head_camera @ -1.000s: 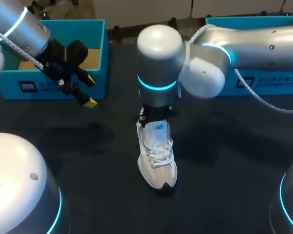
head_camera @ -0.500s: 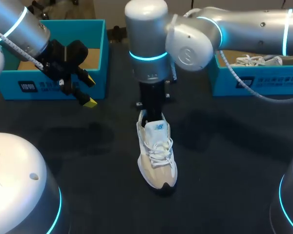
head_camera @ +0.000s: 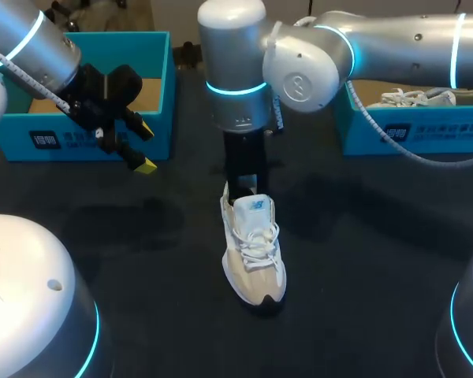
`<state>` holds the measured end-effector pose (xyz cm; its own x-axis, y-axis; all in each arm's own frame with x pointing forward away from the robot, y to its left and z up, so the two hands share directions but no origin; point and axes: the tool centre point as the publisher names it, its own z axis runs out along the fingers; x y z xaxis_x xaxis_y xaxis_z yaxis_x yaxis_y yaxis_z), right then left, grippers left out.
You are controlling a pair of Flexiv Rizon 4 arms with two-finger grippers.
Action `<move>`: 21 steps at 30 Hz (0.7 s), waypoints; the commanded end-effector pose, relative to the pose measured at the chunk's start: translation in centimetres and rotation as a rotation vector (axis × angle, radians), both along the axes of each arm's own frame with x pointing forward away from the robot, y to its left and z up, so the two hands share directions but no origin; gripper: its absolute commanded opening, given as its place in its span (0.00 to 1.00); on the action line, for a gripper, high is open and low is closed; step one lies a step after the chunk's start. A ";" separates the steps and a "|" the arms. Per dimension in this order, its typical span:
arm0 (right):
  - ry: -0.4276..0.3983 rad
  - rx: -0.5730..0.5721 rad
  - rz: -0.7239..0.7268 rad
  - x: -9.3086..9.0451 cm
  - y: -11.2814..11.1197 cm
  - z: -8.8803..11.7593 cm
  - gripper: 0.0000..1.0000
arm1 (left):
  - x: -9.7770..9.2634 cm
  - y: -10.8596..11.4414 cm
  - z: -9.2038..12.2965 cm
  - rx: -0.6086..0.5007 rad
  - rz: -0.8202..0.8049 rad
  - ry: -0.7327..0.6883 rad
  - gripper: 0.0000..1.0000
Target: Take the shoe out of the shoebox, open the shoe tongue, remove and reinsert the insole, then place the shoe into the shoebox
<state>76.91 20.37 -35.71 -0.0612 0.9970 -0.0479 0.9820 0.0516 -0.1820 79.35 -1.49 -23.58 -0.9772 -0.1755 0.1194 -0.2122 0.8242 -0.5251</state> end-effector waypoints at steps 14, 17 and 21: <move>0.014 0.014 0.023 -0.4 0.0 -0.1 1.00 | -0.1 0.0 0.0 0.002 0.001 0.000 1.00; 0.015 0.007 0.024 -0.7 0.2 0.5 1.00 | -0.1 0.0 0.0 0.002 0.001 0.000 1.00; 0.015 -0.006 0.020 -1.0 0.2 1.2 1.00 | -0.1 0.0 0.0 0.002 0.001 0.000 1.00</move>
<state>76.12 20.38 -35.02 -0.0823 0.9957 -0.0430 0.9771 0.0721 -0.2000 79.35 -1.49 -23.58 -0.9772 -0.1755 0.1194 -0.2122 0.8241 -0.5252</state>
